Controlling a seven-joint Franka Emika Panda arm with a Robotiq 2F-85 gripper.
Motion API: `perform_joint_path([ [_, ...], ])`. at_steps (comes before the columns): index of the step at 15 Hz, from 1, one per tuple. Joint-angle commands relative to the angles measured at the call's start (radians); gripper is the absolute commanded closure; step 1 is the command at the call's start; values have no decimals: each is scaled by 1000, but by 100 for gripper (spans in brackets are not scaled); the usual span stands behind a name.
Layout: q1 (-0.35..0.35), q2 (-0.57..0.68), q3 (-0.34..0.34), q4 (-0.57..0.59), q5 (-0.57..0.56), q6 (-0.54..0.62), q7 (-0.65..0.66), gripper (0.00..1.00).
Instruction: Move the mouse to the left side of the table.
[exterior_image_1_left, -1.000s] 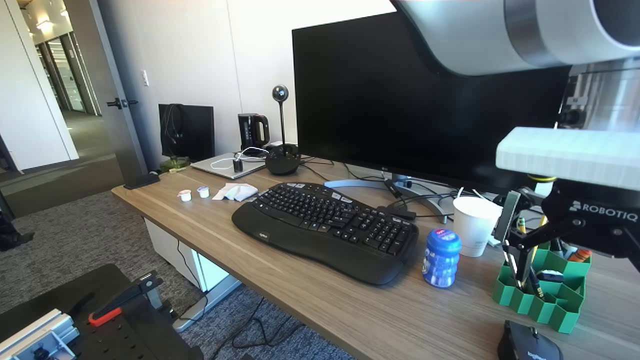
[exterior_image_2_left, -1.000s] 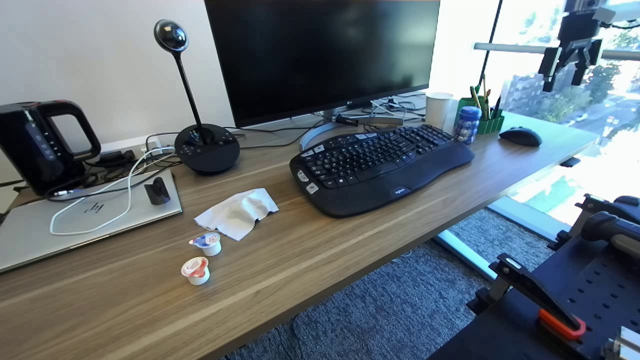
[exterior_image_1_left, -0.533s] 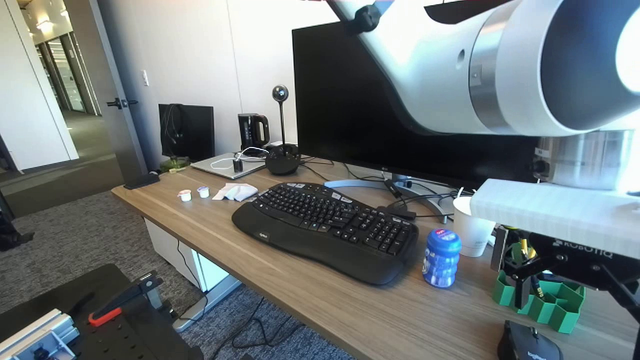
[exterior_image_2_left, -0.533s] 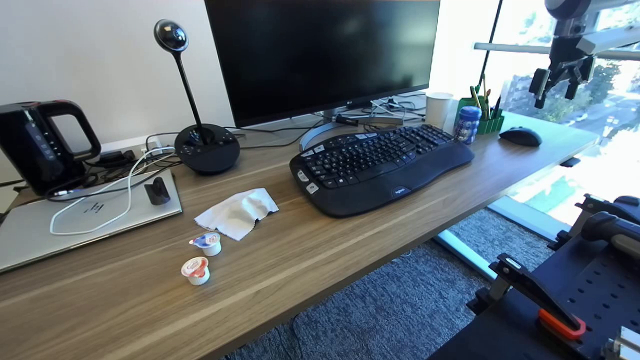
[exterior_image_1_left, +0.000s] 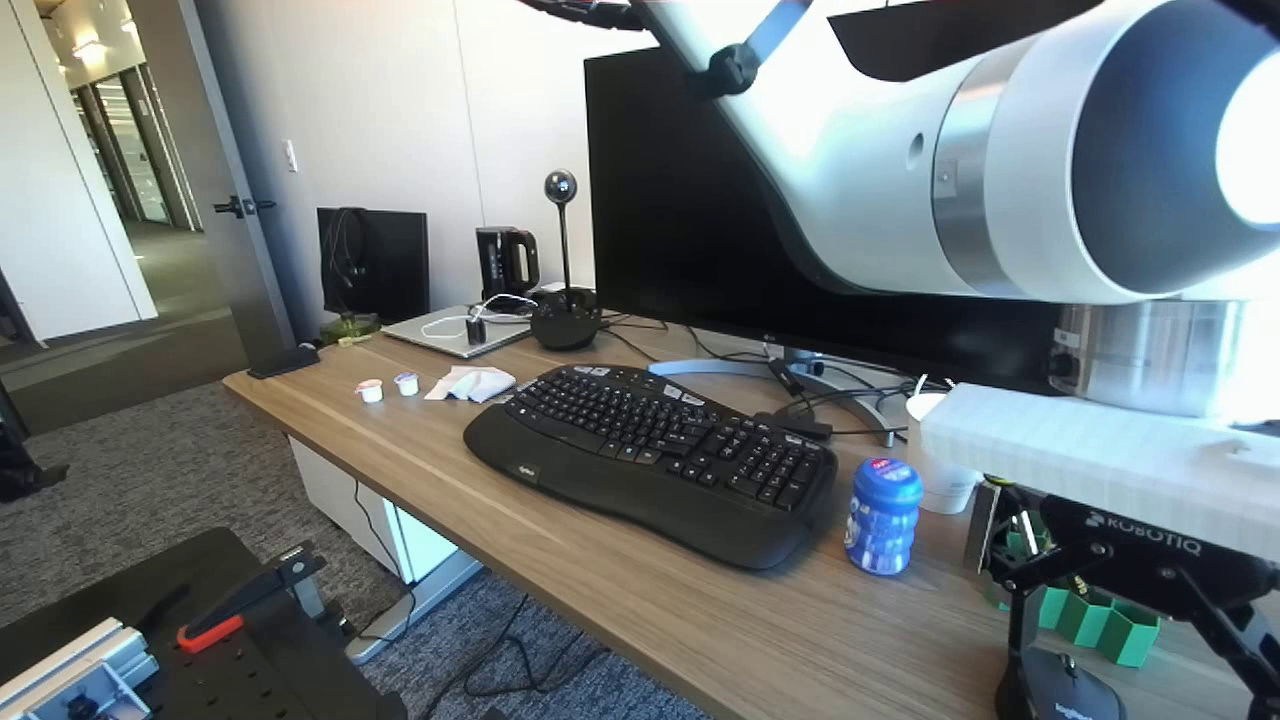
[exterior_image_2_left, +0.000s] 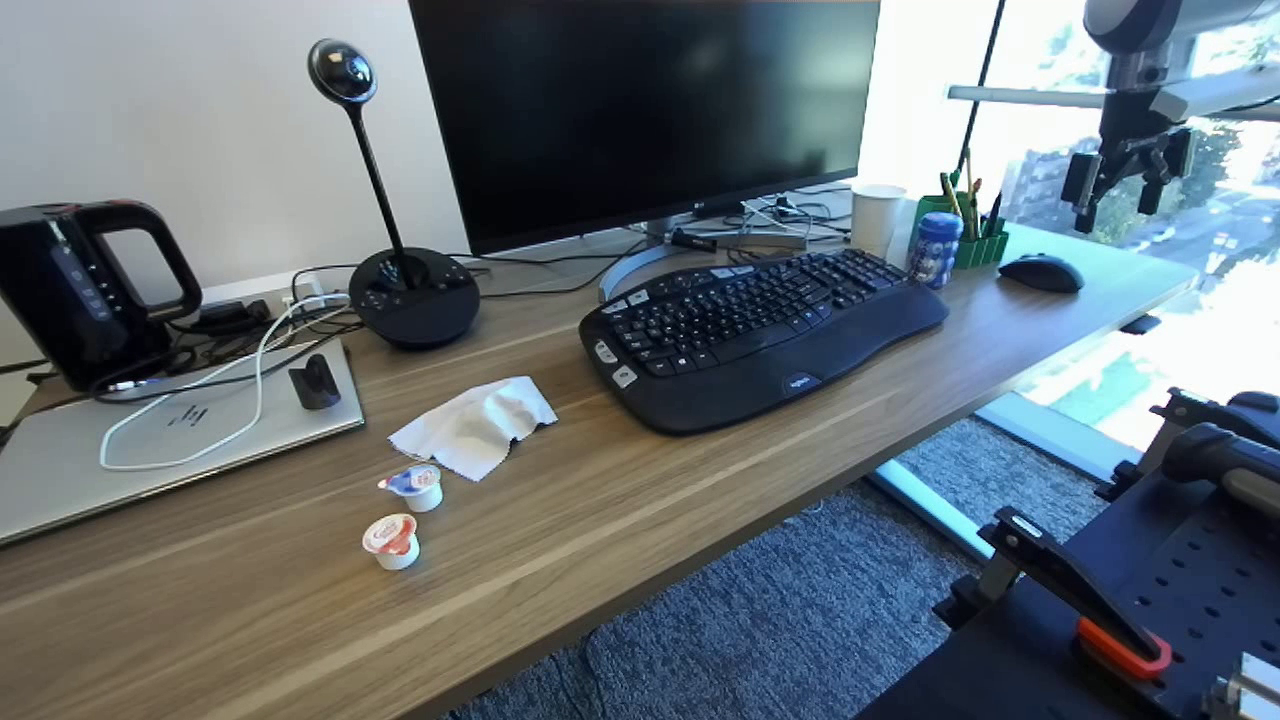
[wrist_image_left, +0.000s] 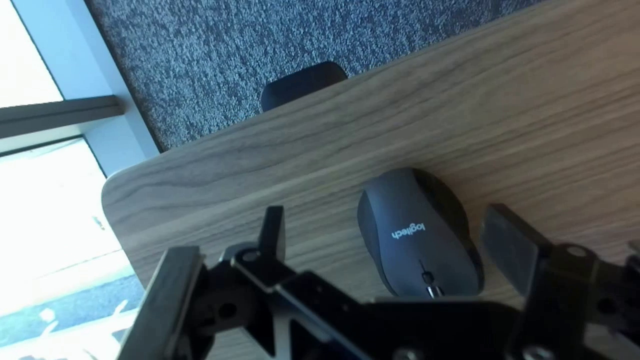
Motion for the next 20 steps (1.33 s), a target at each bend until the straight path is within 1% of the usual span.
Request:
perform_joint_path([
  [1, -5, 9, 5, 38, -2, -92, 7, 0],
  [4, -9, 2, 10, 49, 5, -134, 1, 0],
  [5, -6, 2, 6, 22, -4, -89, 2, 0],
  [7, -6, 2, 6, 31, -3, -104, 2, 0],
  [17, -7, 2, 6, 32, -3, -105, 2, 0],
  [18, -4, 16, 5, 49, -5, -114, 8, 0],
  [20, 6, 40, 2, 69, -35, -82, -13, 0],
])
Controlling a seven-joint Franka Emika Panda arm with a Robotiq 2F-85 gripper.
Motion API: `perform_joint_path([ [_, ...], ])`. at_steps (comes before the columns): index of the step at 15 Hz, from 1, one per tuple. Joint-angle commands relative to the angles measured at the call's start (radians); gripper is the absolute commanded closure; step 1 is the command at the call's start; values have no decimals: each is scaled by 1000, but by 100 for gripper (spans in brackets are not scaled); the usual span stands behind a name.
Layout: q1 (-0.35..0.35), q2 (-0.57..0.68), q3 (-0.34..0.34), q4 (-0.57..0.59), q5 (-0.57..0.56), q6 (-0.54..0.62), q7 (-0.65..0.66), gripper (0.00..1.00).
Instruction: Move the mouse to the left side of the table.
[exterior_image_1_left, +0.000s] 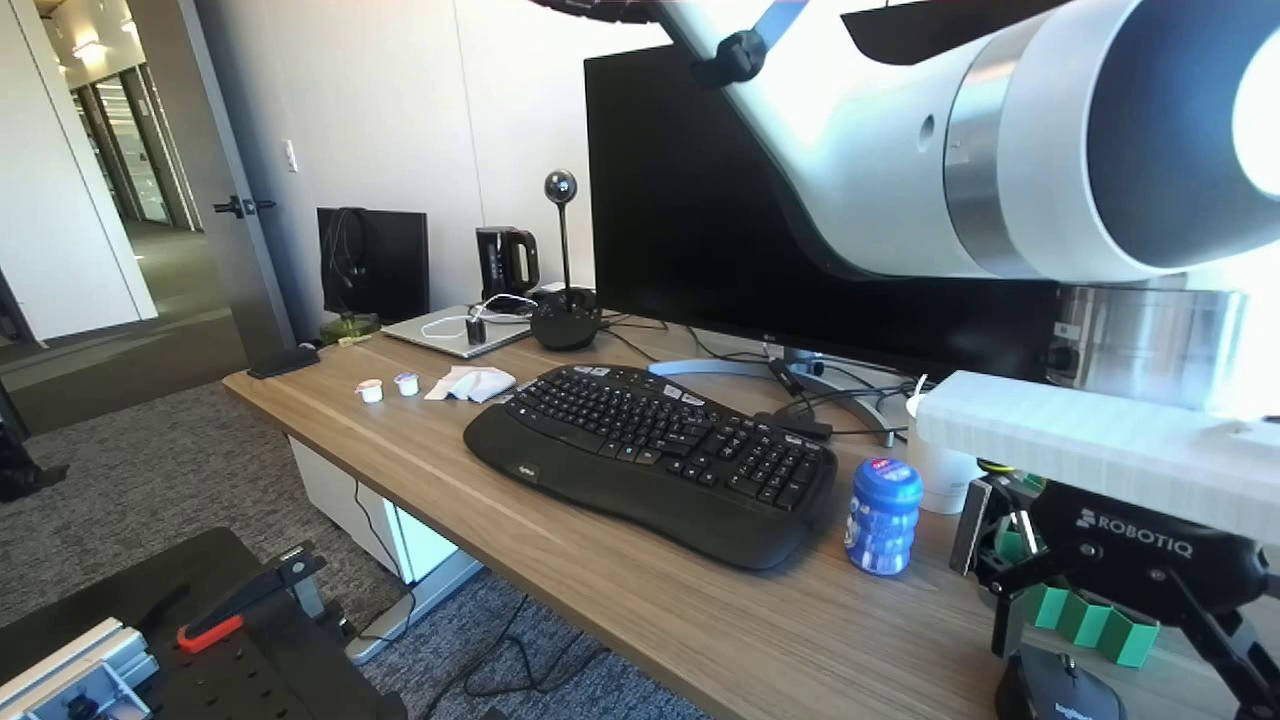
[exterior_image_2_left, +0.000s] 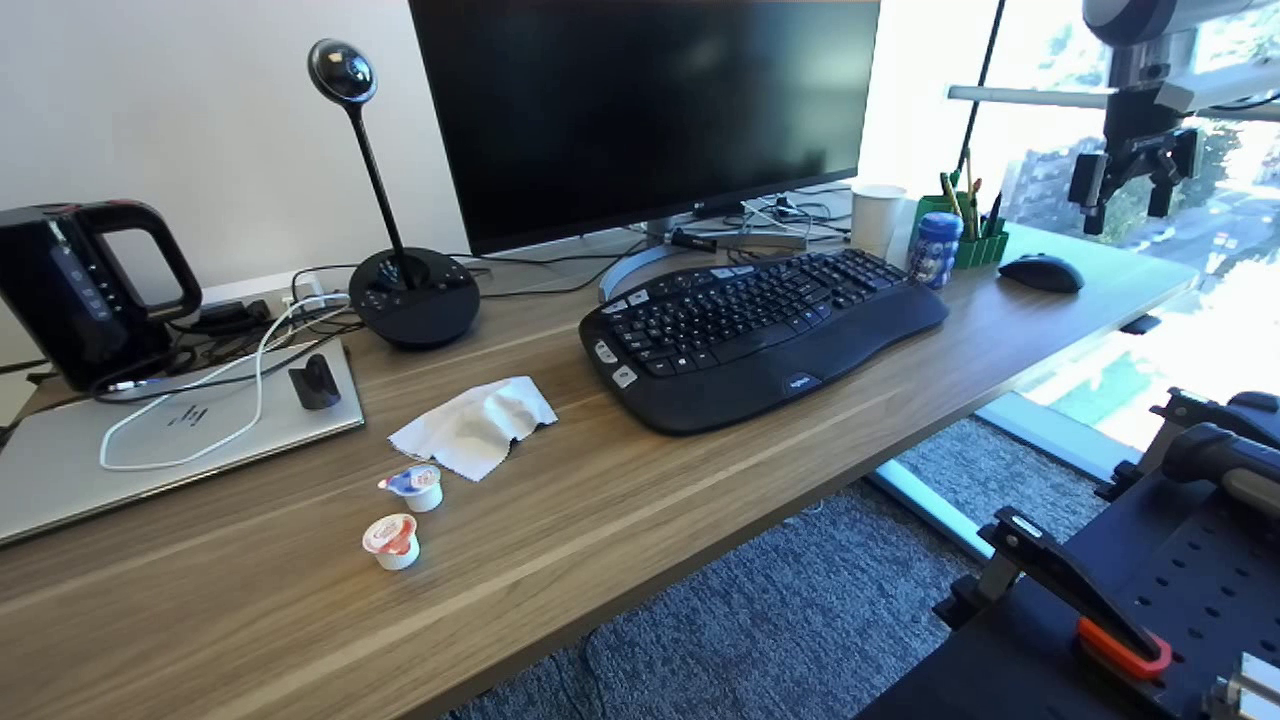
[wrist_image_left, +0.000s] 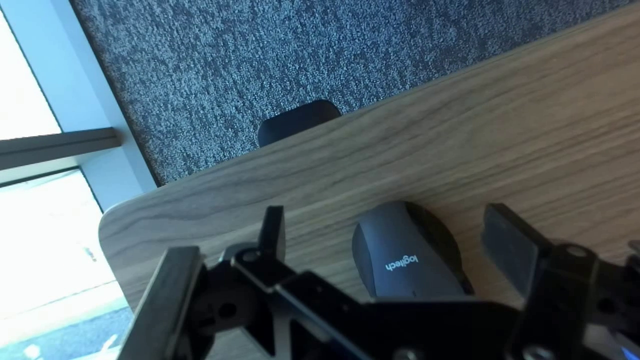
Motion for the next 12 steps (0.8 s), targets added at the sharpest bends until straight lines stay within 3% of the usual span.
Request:
perform_joint_path([
  [1, 4, 48, 10, 60, -39, 13, -38, 0],
  [7, -36, 141, 92, 195, -33, -81, -282, 0],
  [12, -69, 209, 98, 326, -14, -113, -312, 0],
])
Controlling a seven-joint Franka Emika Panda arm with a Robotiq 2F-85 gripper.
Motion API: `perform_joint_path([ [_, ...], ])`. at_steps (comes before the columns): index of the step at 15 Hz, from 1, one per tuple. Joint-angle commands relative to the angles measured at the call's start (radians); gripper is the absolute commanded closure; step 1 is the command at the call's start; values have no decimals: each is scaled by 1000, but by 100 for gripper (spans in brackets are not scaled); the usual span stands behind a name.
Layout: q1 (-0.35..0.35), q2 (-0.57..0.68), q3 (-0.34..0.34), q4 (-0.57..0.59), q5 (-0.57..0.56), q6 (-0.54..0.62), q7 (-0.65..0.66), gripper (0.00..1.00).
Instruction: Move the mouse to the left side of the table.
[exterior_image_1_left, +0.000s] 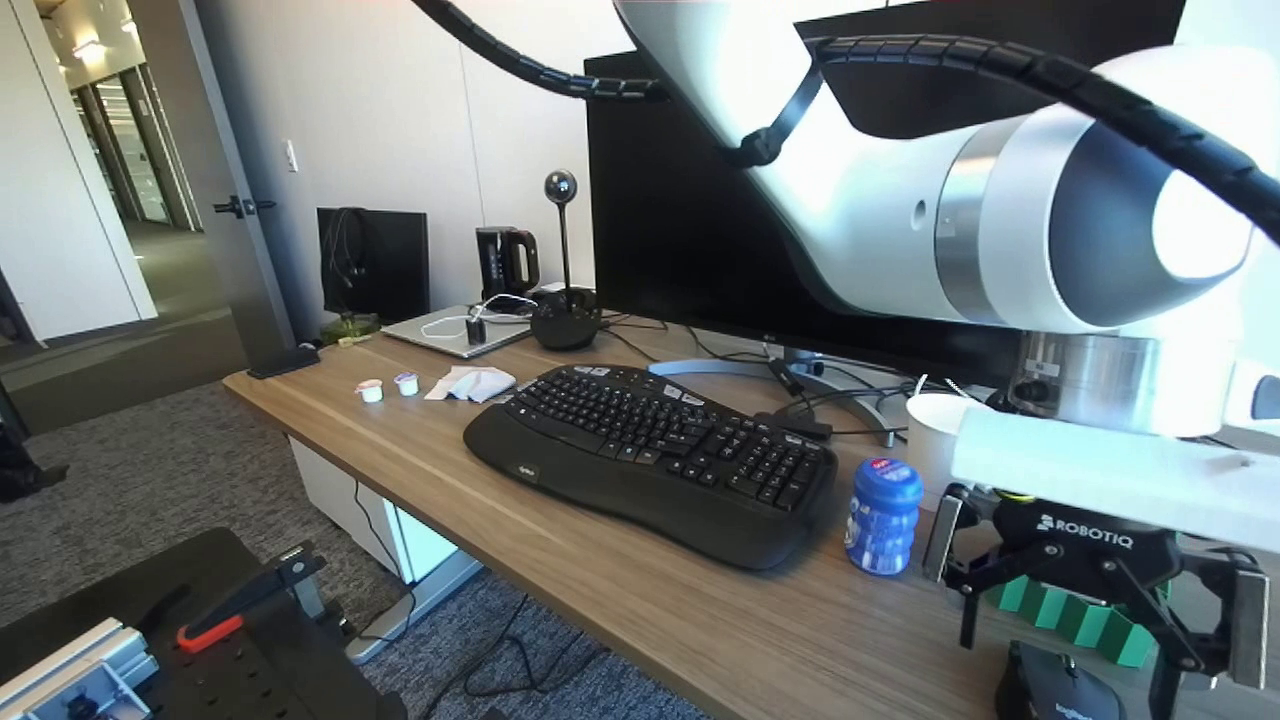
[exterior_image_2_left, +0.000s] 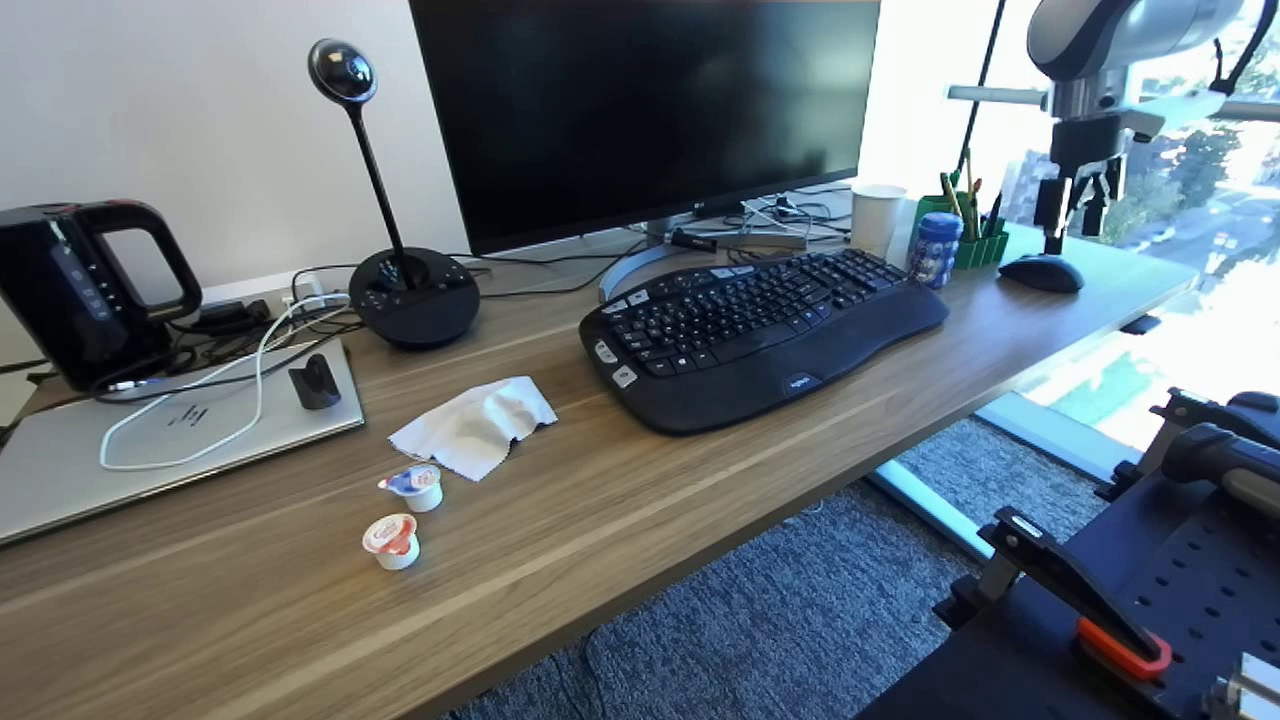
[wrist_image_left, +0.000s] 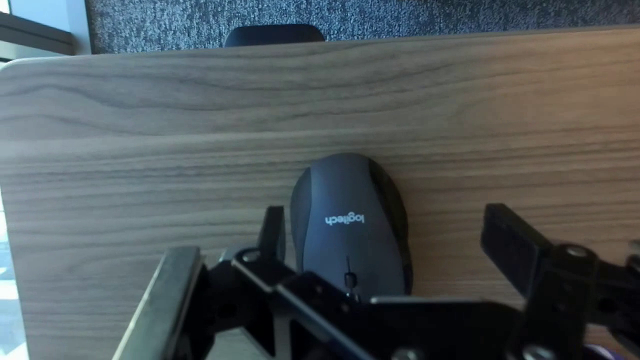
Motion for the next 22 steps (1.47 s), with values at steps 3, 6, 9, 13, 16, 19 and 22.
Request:
perform_joint_path([
  [3, -68, 85, 26, 199, 26, -86, -34, 0],
  [6, -86, 112, 42, 242, 31, -119, -63, 0],
  [9, -94, 128, 58, 263, 32, -154, -99, 0],
  [13, -102, 154, 72, 303, 47, -221, -132, 0],
  [16, -103, 174, 72, 335, 54, -258, -147, 0],
  [19, -101, 205, 67, 374, 51, -272, -167, 0],
  [22, -99, 239, 63, 414, 48, -284, -162, 0],
])
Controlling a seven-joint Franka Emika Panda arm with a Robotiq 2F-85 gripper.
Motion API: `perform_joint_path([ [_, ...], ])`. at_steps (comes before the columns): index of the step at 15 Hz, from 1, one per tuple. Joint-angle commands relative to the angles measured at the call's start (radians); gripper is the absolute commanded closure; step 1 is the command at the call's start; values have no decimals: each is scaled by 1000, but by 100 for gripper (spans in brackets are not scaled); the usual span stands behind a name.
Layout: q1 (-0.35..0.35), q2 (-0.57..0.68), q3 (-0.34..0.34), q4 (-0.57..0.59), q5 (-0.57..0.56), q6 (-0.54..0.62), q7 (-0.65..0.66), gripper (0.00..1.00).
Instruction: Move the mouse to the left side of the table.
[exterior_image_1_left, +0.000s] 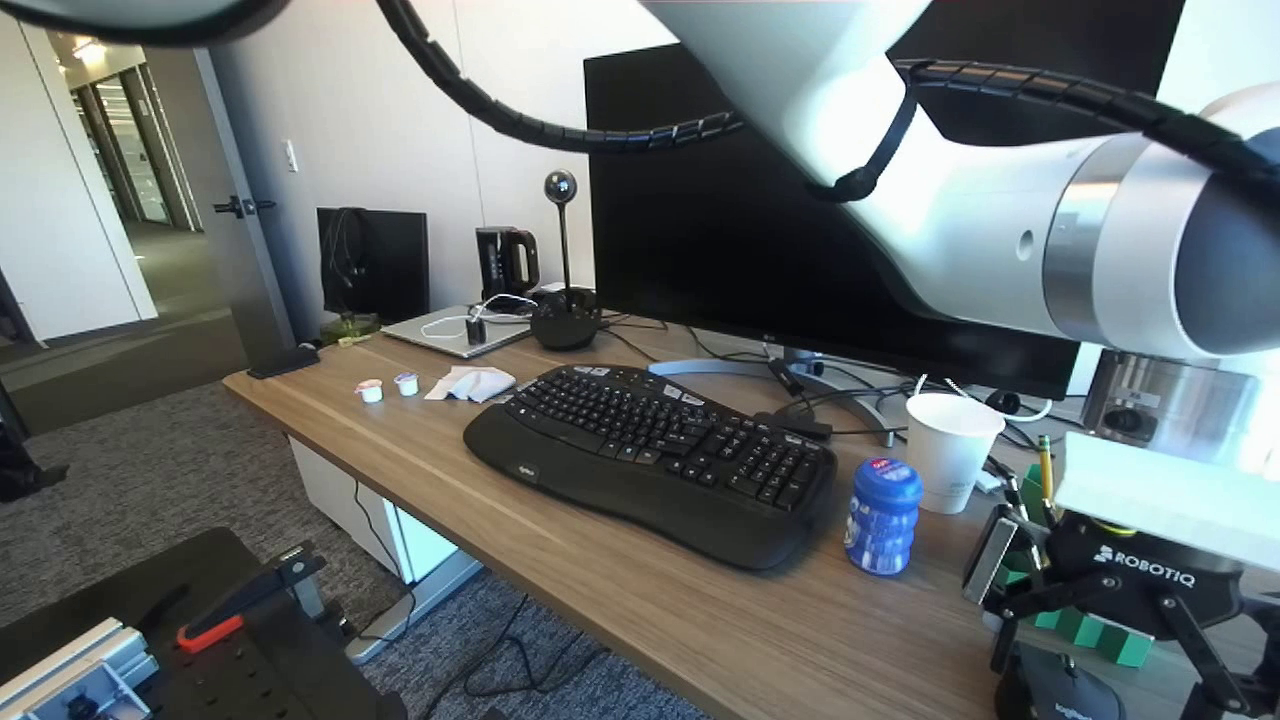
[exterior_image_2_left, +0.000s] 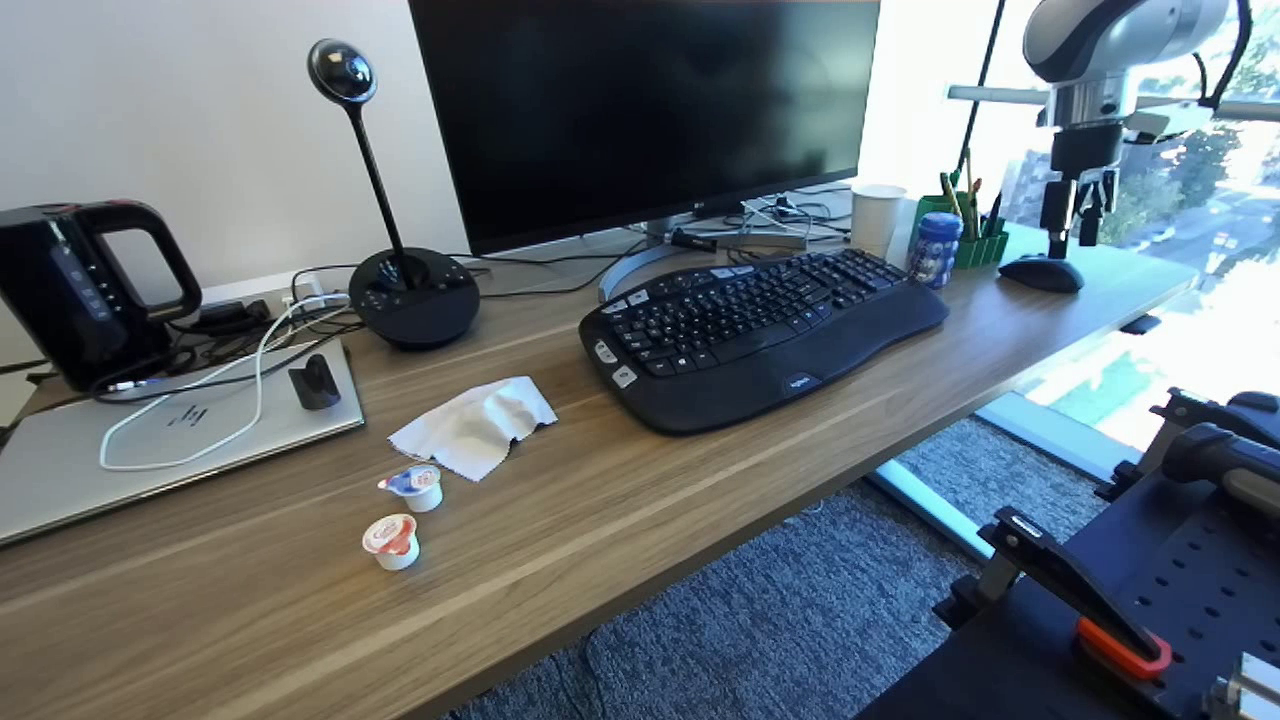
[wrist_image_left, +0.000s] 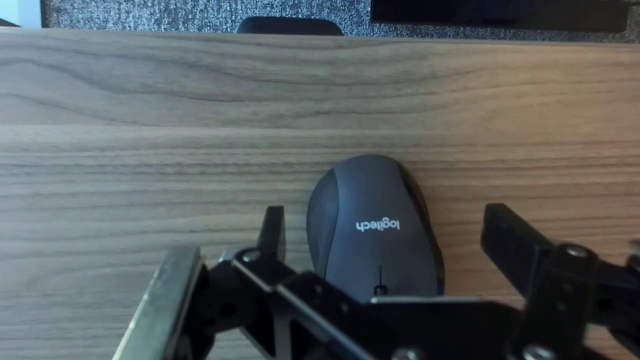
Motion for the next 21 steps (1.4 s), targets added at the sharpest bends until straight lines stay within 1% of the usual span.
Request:
perform_joint_path([
  [1, -19, 62, 18, 101, 12, -51, -31, 0],
  [8, -19, 111, 17, 158, 6, -52, -56, 0],
  [10, -13, 109, 12, 147, 6, -42, -58, 0],
  [11, -13, 111, 11, 148, 6, -40, -57, 2],
  [12, -13, 111, 11, 148, 6, -39, -60, 27],
  [13, -13, 111, 12, 146, 6, -37, -63, 27],
  [14, -12, 110, 11, 144, 6, -33, -63, 33],
  [15, -13, 109, 11, 143, 7, -34, -62, 42],
  [17, -14, 106, 12, 144, 10, -36, -61, 57],
  [21, -19, 103, 13, 147, 14, -34, -58, 58],
])
